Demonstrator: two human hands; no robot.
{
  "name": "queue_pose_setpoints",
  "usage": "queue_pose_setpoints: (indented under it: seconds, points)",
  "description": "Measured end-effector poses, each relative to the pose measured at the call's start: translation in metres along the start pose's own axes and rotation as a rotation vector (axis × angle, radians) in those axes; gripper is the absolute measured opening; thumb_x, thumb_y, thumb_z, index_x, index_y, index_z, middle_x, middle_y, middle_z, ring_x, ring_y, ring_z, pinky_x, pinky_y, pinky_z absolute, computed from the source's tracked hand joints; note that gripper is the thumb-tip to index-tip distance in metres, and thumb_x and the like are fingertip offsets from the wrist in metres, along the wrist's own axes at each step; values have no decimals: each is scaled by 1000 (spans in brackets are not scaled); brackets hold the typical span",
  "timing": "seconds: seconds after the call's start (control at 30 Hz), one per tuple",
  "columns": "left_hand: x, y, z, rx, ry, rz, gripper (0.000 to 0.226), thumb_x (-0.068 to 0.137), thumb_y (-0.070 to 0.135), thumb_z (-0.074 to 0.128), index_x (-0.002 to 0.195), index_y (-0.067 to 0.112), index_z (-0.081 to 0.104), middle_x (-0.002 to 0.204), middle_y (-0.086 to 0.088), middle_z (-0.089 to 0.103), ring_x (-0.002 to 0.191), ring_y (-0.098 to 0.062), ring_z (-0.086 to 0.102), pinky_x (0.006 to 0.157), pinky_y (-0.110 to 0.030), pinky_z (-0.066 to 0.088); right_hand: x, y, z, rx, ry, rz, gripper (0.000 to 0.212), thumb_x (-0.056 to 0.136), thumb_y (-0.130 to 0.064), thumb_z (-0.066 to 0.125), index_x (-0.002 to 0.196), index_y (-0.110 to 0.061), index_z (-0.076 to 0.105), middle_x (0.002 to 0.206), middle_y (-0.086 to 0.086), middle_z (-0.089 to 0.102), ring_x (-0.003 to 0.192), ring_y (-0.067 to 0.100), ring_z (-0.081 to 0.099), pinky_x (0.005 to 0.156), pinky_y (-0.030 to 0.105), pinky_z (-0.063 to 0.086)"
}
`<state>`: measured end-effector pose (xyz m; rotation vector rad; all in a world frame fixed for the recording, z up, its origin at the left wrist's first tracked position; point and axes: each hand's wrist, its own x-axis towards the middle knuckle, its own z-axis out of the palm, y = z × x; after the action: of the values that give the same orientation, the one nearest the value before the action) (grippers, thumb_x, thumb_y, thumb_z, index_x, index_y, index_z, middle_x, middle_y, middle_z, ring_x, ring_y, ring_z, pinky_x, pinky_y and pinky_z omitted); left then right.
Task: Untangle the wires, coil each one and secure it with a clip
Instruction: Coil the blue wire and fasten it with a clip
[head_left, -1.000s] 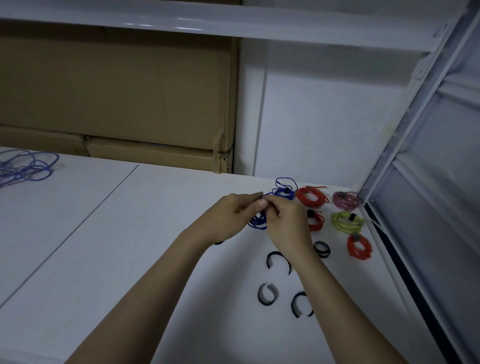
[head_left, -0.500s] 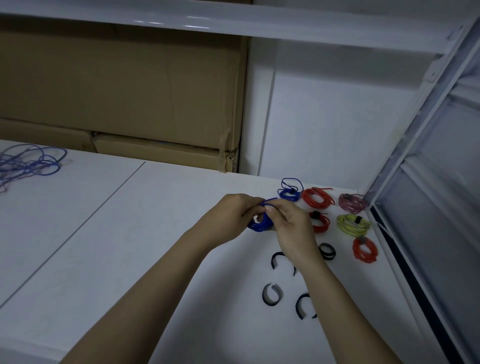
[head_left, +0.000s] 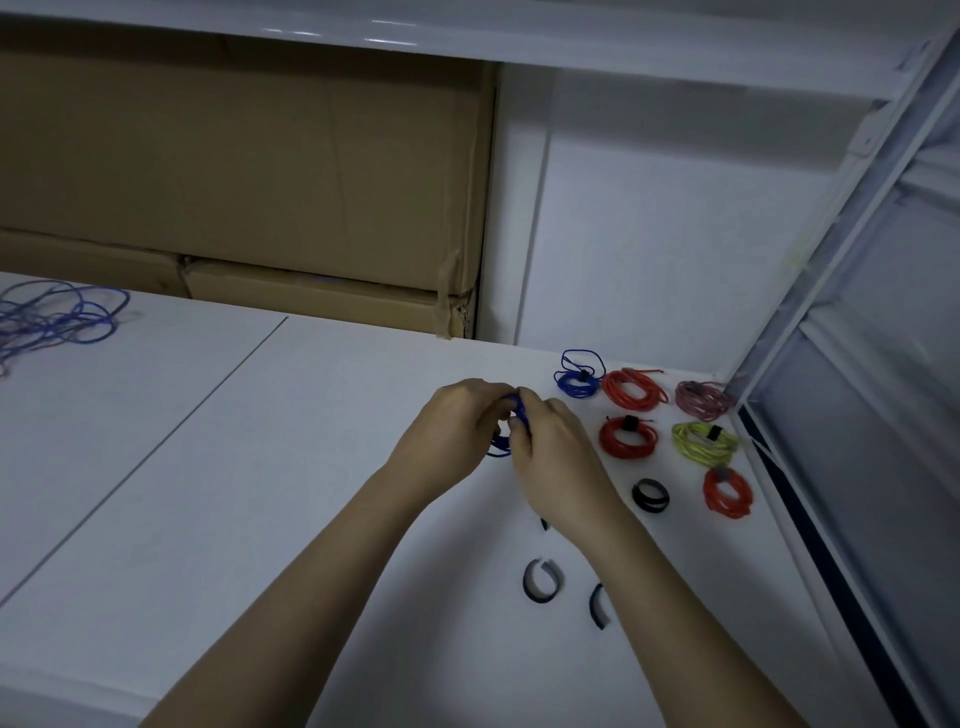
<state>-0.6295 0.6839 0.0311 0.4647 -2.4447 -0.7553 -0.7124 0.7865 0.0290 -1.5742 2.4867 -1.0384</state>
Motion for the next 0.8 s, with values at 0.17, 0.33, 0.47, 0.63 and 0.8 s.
queue_pose_setpoints:
  seconds: [0.17,0.33,0.47,0.63,0.8]
  points:
    - [-2,-7,-9,-211,-86,-147,24,96,9,48,89,7,70,79,-11,67,71,-32,61,69,-47,51,-1,-3,5,-185,-87,-7,26,104,-11,31,124,-5,47,114,12,49,108,28,44,75,25,27]
    - [-10,-10,-18,-390,-101,-203,21,95,8,56,96,13,76,79,5,73,71,-14,64,71,-27,51,2,3,13,-287,-147,-71,24,99,-4,35,118,-7,50,112,9,51,104,23,42,72,20,22]
    - [-17,-14,-23,-561,-89,-235,27,92,5,59,90,27,74,82,10,75,76,-8,64,75,-22,53,5,6,12,-150,-135,-99,13,98,-5,40,104,-6,51,105,8,53,99,21,45,71,26,33]
    - [-24,-14,-20,-543,20,-183,29,93,7,58,90,32,73,87,4,74,83,-10,66,79,-22,51,2,-1,15,243,-114,3,22,102,-13,36,99,-3,55,95,8,61,86,19,55,72,22,41]
    - [-27,-15,-16,-689,82,-226,24,96,4,53,93,13,74,86,-9,73,81,-13,67,75,-29,56,4,-7,19,486,-87,115,30,104,-23,32,85,-13,53,81,-3,56,72,3,49,65,11,37]
